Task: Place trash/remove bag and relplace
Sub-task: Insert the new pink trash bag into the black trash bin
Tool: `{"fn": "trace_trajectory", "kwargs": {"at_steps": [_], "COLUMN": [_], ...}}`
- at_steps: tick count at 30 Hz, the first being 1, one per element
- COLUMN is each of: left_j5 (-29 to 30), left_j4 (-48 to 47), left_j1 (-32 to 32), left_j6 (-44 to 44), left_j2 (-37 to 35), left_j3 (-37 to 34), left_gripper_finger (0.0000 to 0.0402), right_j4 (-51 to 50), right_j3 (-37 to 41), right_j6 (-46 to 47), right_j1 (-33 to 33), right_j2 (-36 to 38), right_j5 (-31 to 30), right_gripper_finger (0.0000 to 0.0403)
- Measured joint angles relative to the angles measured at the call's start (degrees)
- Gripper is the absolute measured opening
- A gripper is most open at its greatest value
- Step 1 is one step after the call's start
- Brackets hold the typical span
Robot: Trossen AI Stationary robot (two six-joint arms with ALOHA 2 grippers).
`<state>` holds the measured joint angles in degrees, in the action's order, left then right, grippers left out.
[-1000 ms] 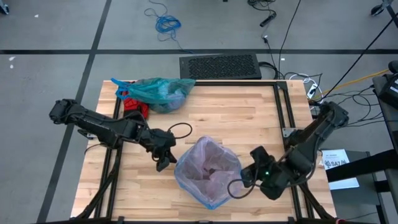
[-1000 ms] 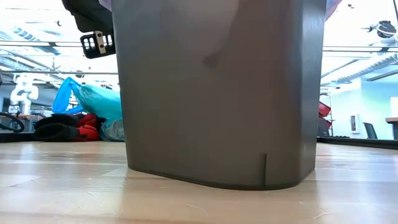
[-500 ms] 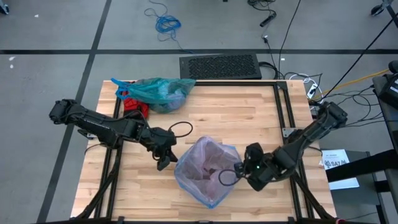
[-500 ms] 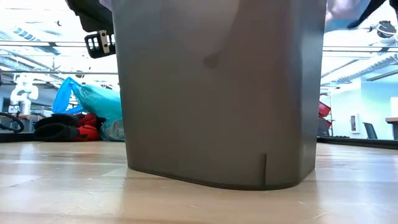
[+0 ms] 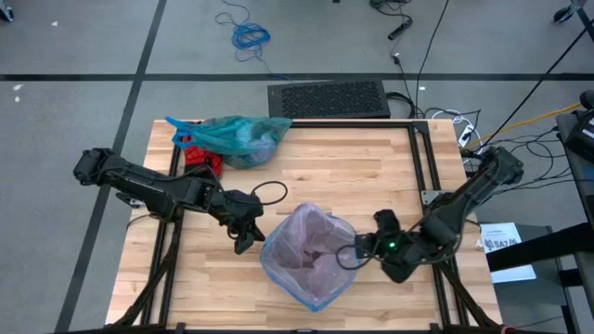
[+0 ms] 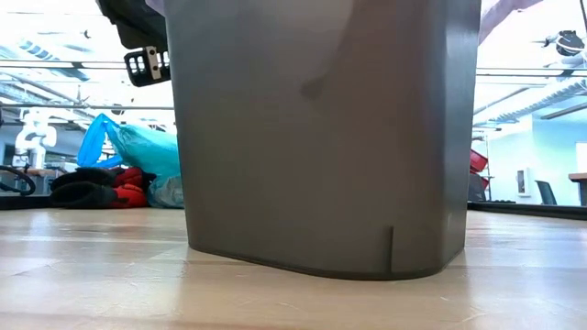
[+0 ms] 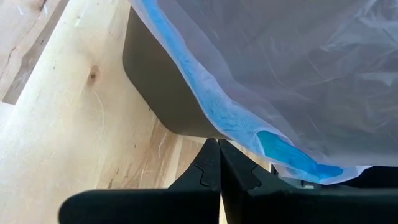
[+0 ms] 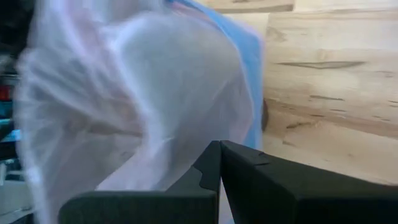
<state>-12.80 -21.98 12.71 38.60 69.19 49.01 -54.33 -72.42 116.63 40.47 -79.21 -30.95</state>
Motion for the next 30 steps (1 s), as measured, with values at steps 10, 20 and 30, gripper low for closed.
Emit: {"fn": "trace_trajectory", "kwargs": {"at_steps": [10, 20, 30], "left_j5": [0.8, 4.1, 8.5], "left_j4": [0.0, 0.0, 0.6], "left_j1": [0.0, 0.0, 0.0], "left_j6": [0.0, 0.0, 0.0], "left_j2": [0.0, 0.0, 0.0], "left_j3": [0.0, 0.0, -0.4], "left_gripper_finger": [0.0000, 0.0000, 0.0000], "right_j4": [5.1, 25.3, 27.9], "right_j3": [8.4, 22.9, 24.1], "right_j6": [4.0, 2.4, -1.4], "right_j1": [-3.0, -8.0, -8.6], "right_j2": [-2.4, -2.4, -2.3], "right_j5": [3.5, 4.1, -3.0], "right_gripper_finger": [0.0000, 0.0000, 0.0000]}}
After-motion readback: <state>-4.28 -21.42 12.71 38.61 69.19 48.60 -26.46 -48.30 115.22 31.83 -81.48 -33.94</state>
